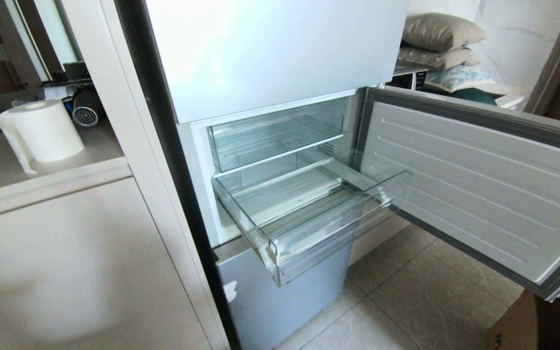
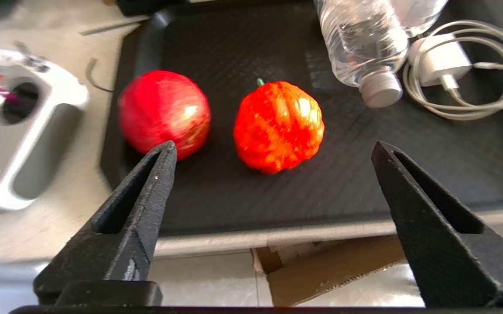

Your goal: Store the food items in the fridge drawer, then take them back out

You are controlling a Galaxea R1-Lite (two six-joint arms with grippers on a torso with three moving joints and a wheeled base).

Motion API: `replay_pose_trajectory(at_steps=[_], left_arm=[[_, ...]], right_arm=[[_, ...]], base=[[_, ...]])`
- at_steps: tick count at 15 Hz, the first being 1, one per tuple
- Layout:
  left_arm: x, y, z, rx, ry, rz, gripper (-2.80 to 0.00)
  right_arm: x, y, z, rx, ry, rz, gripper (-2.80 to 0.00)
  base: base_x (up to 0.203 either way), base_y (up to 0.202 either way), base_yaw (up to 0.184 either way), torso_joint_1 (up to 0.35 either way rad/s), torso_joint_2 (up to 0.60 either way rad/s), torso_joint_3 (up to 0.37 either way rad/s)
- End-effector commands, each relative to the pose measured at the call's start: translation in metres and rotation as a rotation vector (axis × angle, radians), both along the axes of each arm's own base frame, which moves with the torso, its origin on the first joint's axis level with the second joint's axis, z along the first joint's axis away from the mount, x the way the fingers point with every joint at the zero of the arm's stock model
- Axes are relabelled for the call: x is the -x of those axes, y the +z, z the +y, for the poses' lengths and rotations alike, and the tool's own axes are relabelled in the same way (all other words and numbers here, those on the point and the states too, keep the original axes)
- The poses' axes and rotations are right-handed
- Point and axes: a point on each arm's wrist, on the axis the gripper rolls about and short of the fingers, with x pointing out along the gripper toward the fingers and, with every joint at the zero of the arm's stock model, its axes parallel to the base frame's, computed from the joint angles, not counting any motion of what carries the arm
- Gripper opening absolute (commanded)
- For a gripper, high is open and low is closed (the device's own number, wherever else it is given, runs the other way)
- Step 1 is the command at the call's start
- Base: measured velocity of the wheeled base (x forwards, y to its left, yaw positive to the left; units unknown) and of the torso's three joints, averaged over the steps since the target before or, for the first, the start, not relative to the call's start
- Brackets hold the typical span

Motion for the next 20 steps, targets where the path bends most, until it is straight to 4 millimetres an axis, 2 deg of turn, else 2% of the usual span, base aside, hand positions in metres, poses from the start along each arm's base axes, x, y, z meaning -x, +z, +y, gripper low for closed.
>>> replay_pose_trajectory(at_steps=[1,8,20], left_arm=[[0.000,0.000,0.000,0.000,0.000,0.002,-2.80],[0.000,0.000,0.000,0.000,0.000,0.002,-2.80],[0.000,0.000,0.000,0.000,0.000,0.002,-2.80]], right_arm=[[-0.010,-0.026,-0.021,-0.053,0.004,0.027,0.00],[-0.025,-0.054,-0.054,-0.070,0.016,0.063,0.00],[-0.044,-0.078,-0.082,-0.070,0.028,0.067,0.00]], base=[[0.000,0.000,0.000,0.000,0.00,0.000],[0.000,0.000,0.000,0.000,0.00,0.000],[0.000,0.000,0.000,0.000,0.00,0.000]])
